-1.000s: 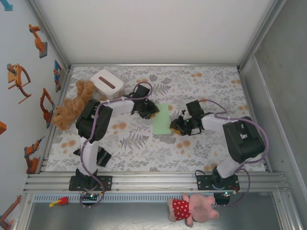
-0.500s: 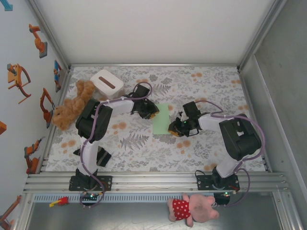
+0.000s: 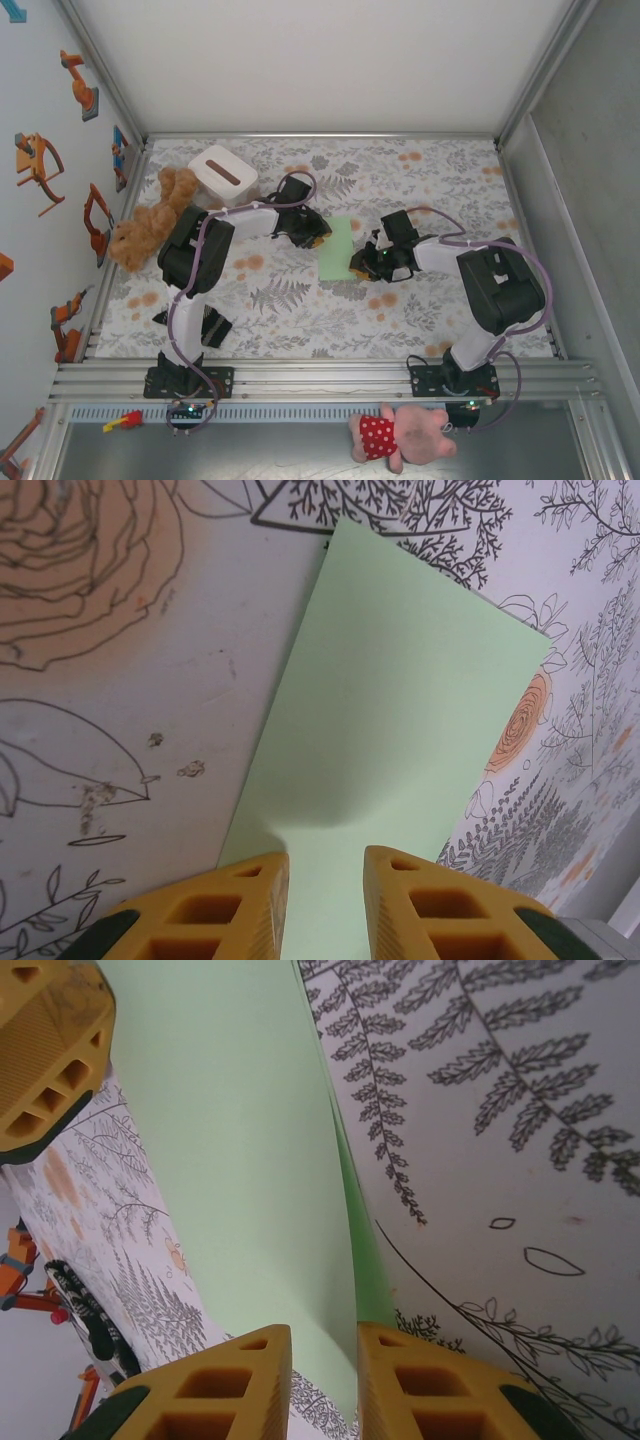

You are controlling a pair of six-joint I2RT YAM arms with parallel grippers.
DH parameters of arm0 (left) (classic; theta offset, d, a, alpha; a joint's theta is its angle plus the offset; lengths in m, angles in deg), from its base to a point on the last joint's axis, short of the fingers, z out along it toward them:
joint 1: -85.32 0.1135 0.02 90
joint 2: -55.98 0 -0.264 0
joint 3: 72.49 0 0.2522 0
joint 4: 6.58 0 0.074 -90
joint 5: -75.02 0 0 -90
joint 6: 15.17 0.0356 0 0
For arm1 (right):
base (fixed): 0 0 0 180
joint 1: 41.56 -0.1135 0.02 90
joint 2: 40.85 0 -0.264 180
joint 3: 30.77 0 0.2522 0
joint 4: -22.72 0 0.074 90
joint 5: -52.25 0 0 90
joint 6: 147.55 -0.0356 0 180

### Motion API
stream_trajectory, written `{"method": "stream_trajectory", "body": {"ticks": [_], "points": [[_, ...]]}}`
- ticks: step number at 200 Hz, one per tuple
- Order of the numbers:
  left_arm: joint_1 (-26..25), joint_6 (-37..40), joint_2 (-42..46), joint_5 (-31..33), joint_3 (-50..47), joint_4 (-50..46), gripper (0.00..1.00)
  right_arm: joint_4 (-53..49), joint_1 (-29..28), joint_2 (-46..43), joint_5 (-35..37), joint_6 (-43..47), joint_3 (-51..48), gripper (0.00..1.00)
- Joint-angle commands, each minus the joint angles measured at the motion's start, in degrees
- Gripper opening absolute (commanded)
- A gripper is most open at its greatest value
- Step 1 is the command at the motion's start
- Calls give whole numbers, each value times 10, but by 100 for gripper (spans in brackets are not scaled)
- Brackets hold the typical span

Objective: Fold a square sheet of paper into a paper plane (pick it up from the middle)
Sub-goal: Fold the triangle a second time at the center of the table.

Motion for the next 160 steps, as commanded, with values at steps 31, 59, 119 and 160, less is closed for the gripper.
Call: {"method": "stream_trajectory", "body": {"ticks": [31, 59, 119, 160], "points": [[4, -7, -33, 11, -9, -67, 28, 27, -4, 17, 0, -26, 2, 14], [3, -7, -31, 10, 4, -65, 28, 20, -4, 13, -4, -25, -1, 8], [3, -14, 25, 16, -26, 49, 27, -9, -4, -8, -2, -23, -1, 0], [3, 33, 44, 23, -19, 56, 28, -38, -3, -25, -5, -7, 4, 0]]}}
